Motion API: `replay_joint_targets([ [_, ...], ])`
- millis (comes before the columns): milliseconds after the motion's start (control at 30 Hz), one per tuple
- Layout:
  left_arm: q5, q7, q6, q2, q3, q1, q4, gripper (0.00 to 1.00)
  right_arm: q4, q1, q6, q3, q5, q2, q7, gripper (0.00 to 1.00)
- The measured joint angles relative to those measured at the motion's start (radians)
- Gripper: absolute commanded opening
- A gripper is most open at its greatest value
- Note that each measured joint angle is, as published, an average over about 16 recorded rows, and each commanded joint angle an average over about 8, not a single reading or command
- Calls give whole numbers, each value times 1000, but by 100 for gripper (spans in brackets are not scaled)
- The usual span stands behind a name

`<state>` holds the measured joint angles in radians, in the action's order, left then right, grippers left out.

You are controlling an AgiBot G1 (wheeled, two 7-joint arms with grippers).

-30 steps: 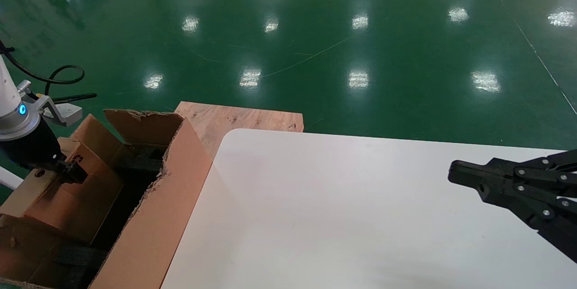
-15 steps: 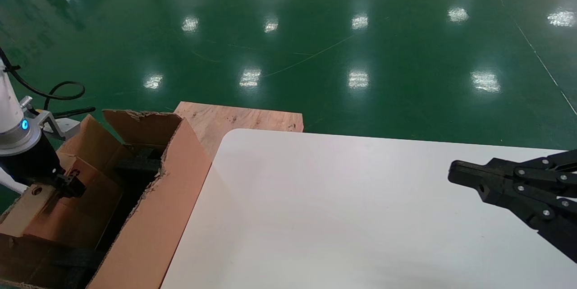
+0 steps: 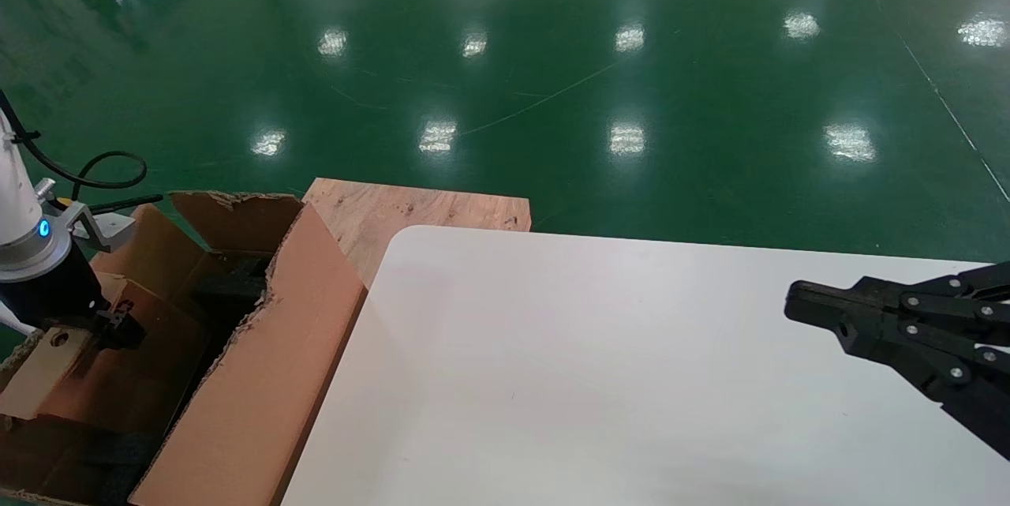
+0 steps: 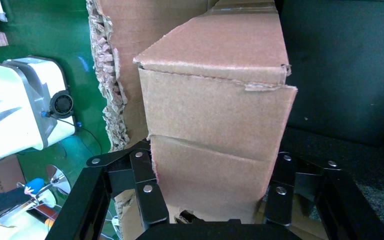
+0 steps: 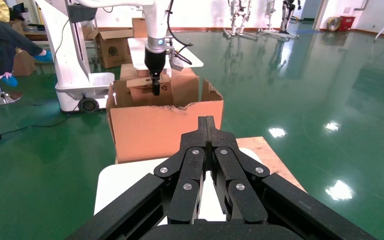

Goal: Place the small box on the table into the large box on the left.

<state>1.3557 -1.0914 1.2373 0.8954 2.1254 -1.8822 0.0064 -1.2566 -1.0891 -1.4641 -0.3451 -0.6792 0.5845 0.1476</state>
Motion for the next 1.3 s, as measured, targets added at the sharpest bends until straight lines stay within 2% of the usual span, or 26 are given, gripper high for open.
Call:
replay_joint_targets([
  [933,0,2,1,1,-1,-6,-2,100,0,0,0,0,0,0,0,0],
  [1133,-21,23,-2,14,-17,-42,-18,100,0,0,0,0,0,0,0,0],
  [1300,-66,64,17,30,-49,-111,-63,100,0,0,0,0,0,0,0,0],
])
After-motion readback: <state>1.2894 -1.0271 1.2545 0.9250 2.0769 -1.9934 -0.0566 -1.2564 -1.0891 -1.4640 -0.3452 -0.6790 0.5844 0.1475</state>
